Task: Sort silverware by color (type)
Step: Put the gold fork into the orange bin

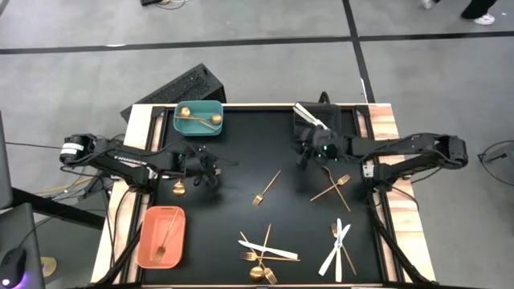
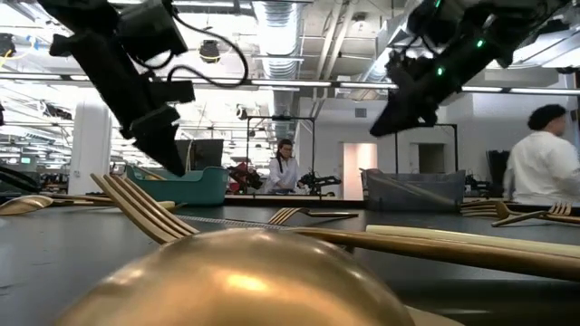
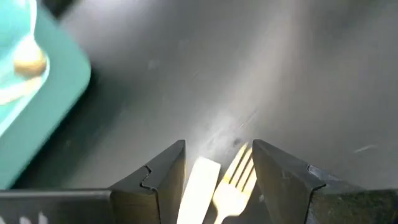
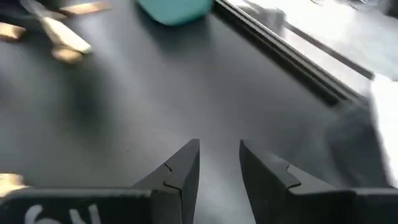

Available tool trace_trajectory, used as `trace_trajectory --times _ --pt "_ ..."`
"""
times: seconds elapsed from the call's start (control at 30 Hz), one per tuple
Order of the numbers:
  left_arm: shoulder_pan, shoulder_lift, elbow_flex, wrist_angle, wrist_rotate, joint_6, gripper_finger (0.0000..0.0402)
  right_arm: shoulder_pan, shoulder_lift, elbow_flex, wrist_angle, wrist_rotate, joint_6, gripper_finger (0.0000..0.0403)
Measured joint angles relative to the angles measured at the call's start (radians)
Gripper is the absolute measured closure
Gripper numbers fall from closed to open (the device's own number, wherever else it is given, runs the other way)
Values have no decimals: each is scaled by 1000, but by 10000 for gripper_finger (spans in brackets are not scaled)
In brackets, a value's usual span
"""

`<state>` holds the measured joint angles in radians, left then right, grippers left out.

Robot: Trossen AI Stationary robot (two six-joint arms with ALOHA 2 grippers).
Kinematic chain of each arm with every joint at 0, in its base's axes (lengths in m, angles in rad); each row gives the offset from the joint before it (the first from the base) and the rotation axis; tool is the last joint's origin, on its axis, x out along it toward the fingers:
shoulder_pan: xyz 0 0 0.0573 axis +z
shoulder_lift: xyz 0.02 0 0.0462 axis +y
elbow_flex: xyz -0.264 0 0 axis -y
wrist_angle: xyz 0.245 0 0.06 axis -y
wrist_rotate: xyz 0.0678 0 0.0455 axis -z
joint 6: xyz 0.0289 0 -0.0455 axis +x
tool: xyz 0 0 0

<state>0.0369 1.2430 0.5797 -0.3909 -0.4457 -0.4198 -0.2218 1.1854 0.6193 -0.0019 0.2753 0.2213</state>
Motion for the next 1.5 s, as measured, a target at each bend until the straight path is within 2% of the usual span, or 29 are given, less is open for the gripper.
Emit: trace_trajectory --times 0.17,0.33,0.53,0.7,1.0,1.17,1.4,1.5 --pt "69 0 0 -36 155 -10 228 156 0 0 109 109 16 269" --pt "59 0 0 -97 232 10 228 241 0 0 95 219 18 269" --pt "42 0 0 -224 218 -74 229 261 0 0 78 227 41 269" --pt "41 0 0 -300 198 -140 250 259 0 0 77 241 44 269" --pt "47 0 -12 -288 198 -122 300 261 0 0 77 250 44 269" --pt "53 1 -75 -240 197 -140 310 268 0 0 64 250 67 269" --pt "49 -3 -101 -221 199 -163 313 282 0 0 63 250 69 269" --pt "35 -2 -102 -194 198 -125 333 281 0 0 65 250 70 269"
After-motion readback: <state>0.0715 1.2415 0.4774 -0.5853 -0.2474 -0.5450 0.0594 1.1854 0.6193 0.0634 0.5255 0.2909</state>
